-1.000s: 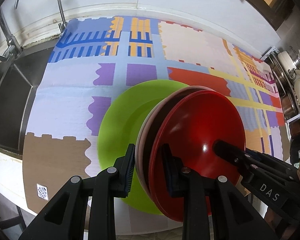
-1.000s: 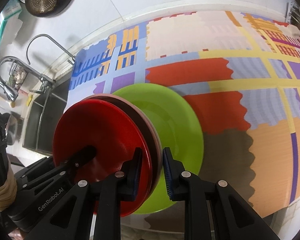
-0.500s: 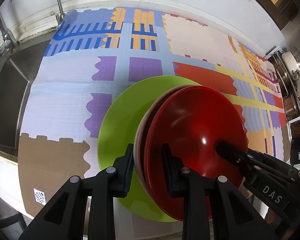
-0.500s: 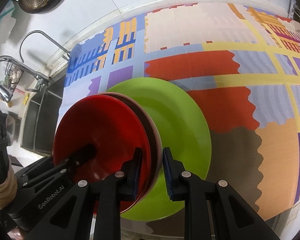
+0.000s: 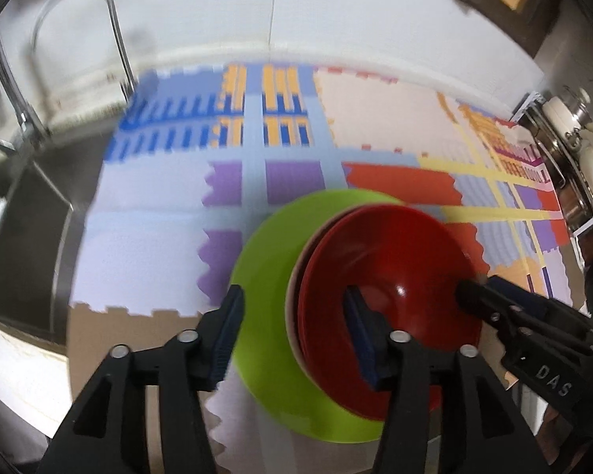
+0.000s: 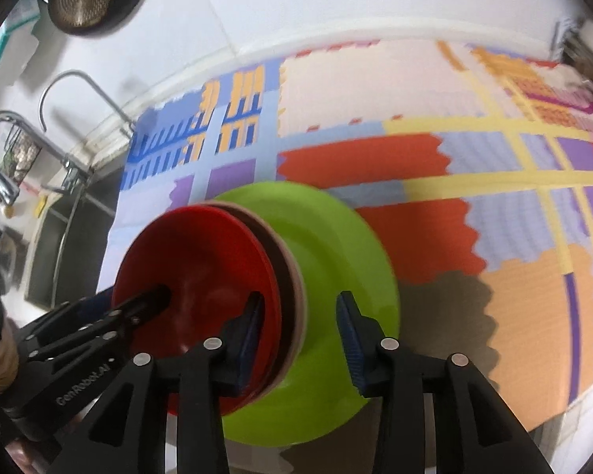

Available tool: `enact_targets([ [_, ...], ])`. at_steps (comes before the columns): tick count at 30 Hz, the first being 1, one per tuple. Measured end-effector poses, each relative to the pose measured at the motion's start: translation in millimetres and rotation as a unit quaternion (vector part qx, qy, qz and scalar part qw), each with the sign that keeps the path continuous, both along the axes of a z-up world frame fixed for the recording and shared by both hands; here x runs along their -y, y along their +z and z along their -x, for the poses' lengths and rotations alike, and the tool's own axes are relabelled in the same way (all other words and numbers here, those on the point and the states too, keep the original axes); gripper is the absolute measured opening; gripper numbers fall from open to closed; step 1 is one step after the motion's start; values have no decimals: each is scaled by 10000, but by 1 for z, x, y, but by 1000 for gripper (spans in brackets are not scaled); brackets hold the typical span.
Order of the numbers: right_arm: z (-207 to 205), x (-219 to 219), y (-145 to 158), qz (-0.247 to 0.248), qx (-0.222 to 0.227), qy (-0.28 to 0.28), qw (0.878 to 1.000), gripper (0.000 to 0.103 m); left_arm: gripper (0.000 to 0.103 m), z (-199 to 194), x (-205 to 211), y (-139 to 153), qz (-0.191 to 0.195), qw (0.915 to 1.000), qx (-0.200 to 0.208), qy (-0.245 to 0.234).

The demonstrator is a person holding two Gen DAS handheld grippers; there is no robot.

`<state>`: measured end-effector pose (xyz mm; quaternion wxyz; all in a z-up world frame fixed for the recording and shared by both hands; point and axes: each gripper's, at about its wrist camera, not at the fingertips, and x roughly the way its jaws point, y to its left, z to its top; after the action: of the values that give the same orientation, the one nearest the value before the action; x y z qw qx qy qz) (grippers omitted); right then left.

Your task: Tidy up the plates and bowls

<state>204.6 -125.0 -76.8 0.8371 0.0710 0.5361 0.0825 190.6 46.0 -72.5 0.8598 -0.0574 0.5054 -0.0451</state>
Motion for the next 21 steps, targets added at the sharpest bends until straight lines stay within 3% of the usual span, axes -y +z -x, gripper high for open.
enact_targets([
  [9,57,21,51,362,1327,-547,9890,79,79,52,8,45,-622,9884,1388,12],
  [12,73,27,59,338,1609,-678,9841,83,89,73,9,52,-691,9826,1717,138],
  [21,125,37,72,490,2354,-506,9693,88,99,133,22,63,-724,9702,2262,476],
])
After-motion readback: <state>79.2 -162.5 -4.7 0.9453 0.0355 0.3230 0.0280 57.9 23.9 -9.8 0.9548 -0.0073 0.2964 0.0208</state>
